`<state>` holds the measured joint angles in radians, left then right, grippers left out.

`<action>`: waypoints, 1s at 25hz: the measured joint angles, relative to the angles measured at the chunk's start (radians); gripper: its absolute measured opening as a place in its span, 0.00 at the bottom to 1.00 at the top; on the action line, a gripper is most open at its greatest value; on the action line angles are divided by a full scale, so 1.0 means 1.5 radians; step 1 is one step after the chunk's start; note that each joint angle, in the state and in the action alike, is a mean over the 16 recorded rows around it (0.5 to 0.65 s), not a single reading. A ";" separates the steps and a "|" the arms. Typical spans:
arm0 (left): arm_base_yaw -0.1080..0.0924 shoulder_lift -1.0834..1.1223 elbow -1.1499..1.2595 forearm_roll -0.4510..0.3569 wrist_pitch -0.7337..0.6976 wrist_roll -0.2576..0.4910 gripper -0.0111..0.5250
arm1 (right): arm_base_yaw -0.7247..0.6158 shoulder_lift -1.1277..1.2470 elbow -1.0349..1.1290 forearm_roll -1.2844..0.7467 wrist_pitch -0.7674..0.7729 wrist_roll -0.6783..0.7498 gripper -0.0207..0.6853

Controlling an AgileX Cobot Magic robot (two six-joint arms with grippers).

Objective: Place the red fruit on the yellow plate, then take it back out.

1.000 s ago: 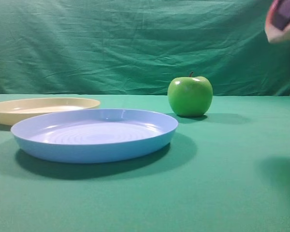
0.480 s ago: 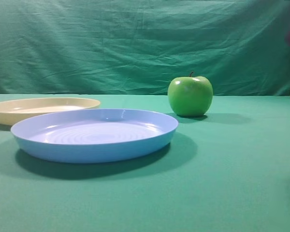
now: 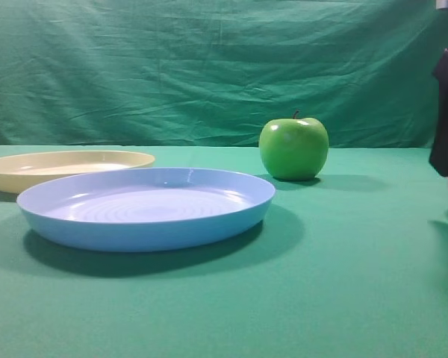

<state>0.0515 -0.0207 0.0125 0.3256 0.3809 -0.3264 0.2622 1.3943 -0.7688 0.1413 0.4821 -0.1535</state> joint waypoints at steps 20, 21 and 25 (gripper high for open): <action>0.000 0.000 0.000 0.000 0.000 0.000 0.02 | -0.001 -0.412 -0.100 -0.001 0.282 0.000 0.03; 0.000 0.000 0.000 0.000 0.000 0.000 0.02 | -0.001 -0.441 -0.090 -0.001 0.283 0.000 0.03; 0.000 0.000 0.000 0.000 0.000 0.000 0.02 | -0.001 -0.556 -0.043 0.001 0.290 0.000 0.03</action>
<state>0.0515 -0.0207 0.0125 0.3256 0.3809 -0.3264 0.2611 0.5599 -0.8339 0.1432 0.9171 -0.1535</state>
